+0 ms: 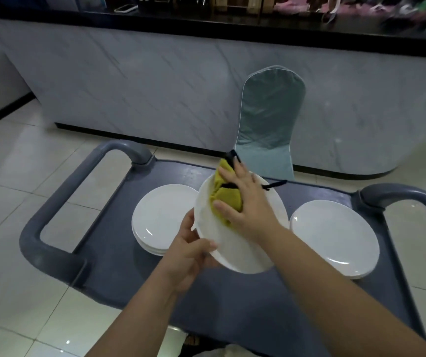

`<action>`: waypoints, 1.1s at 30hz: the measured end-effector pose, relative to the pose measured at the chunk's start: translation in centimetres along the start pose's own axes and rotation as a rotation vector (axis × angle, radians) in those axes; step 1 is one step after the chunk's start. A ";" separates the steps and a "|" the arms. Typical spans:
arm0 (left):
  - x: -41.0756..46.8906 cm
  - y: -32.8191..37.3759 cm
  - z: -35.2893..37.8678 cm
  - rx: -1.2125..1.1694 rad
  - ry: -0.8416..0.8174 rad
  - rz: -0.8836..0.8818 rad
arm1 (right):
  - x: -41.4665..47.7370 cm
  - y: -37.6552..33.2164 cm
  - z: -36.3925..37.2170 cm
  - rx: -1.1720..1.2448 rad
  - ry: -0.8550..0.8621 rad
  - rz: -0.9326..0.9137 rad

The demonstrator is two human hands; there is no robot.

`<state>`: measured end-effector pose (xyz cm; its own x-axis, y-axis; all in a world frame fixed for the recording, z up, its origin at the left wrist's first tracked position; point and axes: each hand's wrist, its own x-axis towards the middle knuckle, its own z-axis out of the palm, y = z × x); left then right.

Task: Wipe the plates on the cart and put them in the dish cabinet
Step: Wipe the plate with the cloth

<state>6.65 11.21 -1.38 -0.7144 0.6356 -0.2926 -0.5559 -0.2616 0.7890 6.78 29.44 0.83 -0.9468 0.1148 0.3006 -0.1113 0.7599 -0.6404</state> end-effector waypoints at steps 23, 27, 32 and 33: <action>-0.1 1.6 1.1 0.044 -0.055 0.040 | -0.5 -3.1 0.1 0.178 0.232 0.022; 0.2 1.9 0.1 0.015 -0.027 0.048 | -6.0 -0.7 1.8 0.214 0.091 -0.100; 0.7 0.3 1.3 0.070 -0.021 -0.018 | -5.0 3.3 -0.5 0.248 0.344 0.175; 0.9 0.3 1.7 0.051 -0.019 -0.013 | -3.3 2.3 -0.8 0.252 0.373 0.237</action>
<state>6.58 12.91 -0.53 -0.6985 0.6529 -0.2929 -0.5423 -0.2159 0.8120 9.91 31.29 -1.11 -0.7874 0.5212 0.3291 -0.0192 0.5128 -0.8583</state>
